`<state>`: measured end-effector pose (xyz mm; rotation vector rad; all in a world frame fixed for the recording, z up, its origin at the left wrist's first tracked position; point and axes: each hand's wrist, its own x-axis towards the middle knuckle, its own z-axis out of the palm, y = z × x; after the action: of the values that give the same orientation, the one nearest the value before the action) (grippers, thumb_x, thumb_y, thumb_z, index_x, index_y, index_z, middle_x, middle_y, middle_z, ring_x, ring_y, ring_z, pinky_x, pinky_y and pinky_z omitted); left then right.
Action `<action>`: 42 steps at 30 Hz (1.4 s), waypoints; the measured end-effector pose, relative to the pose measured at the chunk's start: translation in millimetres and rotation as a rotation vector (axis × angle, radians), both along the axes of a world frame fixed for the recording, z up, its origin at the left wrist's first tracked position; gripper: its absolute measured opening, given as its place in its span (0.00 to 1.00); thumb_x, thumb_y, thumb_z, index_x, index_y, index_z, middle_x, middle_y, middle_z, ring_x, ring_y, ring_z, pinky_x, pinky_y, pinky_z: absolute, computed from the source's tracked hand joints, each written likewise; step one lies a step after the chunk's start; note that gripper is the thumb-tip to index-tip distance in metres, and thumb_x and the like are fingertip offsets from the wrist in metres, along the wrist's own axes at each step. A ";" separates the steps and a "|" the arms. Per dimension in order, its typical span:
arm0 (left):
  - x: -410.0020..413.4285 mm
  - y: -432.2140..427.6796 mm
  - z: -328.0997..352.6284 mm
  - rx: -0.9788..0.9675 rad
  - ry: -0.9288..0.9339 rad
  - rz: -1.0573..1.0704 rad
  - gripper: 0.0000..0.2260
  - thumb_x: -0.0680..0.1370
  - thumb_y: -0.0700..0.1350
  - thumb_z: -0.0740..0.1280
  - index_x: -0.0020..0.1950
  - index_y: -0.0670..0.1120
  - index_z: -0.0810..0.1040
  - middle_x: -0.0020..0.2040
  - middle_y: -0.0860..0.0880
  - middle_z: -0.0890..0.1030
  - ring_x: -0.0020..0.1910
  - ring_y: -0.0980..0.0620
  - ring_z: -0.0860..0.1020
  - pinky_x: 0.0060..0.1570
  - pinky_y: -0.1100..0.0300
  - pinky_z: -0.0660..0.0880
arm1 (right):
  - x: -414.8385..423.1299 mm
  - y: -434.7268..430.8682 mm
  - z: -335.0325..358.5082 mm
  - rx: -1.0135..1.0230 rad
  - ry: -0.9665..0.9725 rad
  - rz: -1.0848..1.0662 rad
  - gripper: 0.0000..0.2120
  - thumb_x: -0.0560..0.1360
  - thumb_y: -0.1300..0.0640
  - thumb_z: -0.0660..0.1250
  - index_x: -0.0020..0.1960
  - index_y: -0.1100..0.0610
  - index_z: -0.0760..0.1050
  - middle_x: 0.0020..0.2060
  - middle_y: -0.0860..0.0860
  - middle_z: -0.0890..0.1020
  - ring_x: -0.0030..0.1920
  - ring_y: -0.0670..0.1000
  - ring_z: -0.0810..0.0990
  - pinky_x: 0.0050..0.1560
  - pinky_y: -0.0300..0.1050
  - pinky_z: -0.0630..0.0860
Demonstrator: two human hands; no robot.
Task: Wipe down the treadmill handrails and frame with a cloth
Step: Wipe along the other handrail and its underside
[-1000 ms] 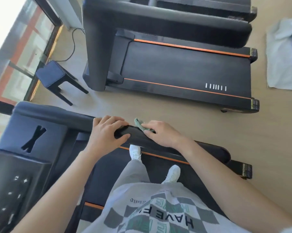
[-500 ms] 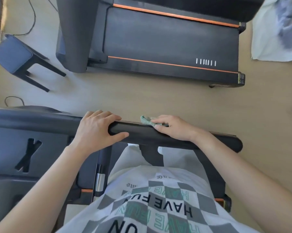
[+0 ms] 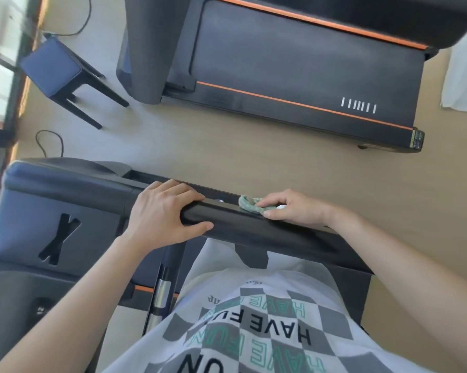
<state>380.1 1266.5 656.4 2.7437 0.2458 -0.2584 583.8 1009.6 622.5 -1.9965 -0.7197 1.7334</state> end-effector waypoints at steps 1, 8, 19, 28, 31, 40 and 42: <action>0.9 0.0 0.2 -0.004 -0.001 0.001 0.24 0.70 0.69 0.69 0.55 0.54 0.84 0.49 0.57 0.84 0.49 0.52 0.80 0.48 0.56 0.72 | -0.9 1.2 0.5 0.013 0.005 -0.014 0.15 0.78 0.48 0.70 0.65 0.44 0.80 0.64 0.36 0.79 0.66 0.39 0.75 0.70 0.40 0.65; 3.5 -0.3 1.4 0.005 0.025 -0.013 0.25 0.70 0.70 0.68 0.59 0.55 0.83 0.52 0.57 0.84 0.50 0.51 0.80 0.47 0.57 0.71 | -24.0 44.6 0.8 0.146 0.084 0.083 0.31 0.71 0.35 0.72 0.72 0.37 0.71 0.68 0.31 0.71 0.68 0.36 0.70 0.70 0.38 0.65; 55.3 -20.1 1.6 -0.276 0.365 -0.225 0.26 0.75 0.66 0.57 0.68 0.59 0.76 0.61 0.60 0.80 0.56 0.55 0.78 0.48 0.55 0.75 | -20.2 17.1 -0.9 0.209 0.138 0.042 0.28 0.74 0.42 0.73 0.73 0.37 0.70 0.69 0.31 0.72 0.71 0.36 0.69 0.73 0.40 0.65; 68.8 2.5 -6.3 -0.278 0.575 -0.198 0.30 0.69 0.75 0.53 0.65 0.63 0.77 0.62 0.62 0.80 0.56 0.54 0.79 0.53 0.53 0.75 | -15.0 20.7 -9.1 0.180 0.132 0.023 0.30 0.72 0.37 0.73 0.72 0.38 0.71 0.71 0.35 0.72 0.71 0.37 0.69 0.73 0.41 0.64; 72.3 2.0 -1.4 -0.256 0.656 -0.204 0.34 0.67 0.77 0.54 0.67 0.63 0.75 0.60 0.62 0.80 0.54 0.55 0.78 0.54 0.52 0.75 | -12.0 29.3 -10.2 0.151 0.146 0.041 0.28 0.74 0.40 0.72 0.72 0.39 0.72 0.71 0.36 0.72 0.70 0.38 0.69 0.69 0.37 0.64; 110.2 -25.5 -34.1 -0.696 0.829 -0.172 0.26 0.68 0.68 0.67 0.65 0.62 0.80 0.64 0.62 0.79 0.64 0.60 0.76 0.69 0.51 0.72 | 9.6 -37.3 -7.0 0.053 0.186 -0.132 0.15 0.77 0.44 0.70 0.64 0.38 0.79 0.63 0.38 0.80 0.65 0.41 0.76 0.71 0.44 0.69; 111.1 -26.4 -37.8 -0.739 0.825 -0.151 0.26 0.68 0.67 0.69 0.64 0.61 0.81 0.63 0.62 0.81 0.63 0.62 0.77 0.69 0.53 0.73 | 9.9 -41.3 -6.2 0.054 0.191 -0.163 0.14 0.79 0.49 0.70 0.64 0.41 0.80 0.63 0.38 0.80 0.65 0.41 0.76 0.69 0.40 0.70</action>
<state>491.2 1240.1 618.6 1.8004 0.1110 -1.2389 593.7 968.3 616.3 -1.7708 -0.5199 1.7586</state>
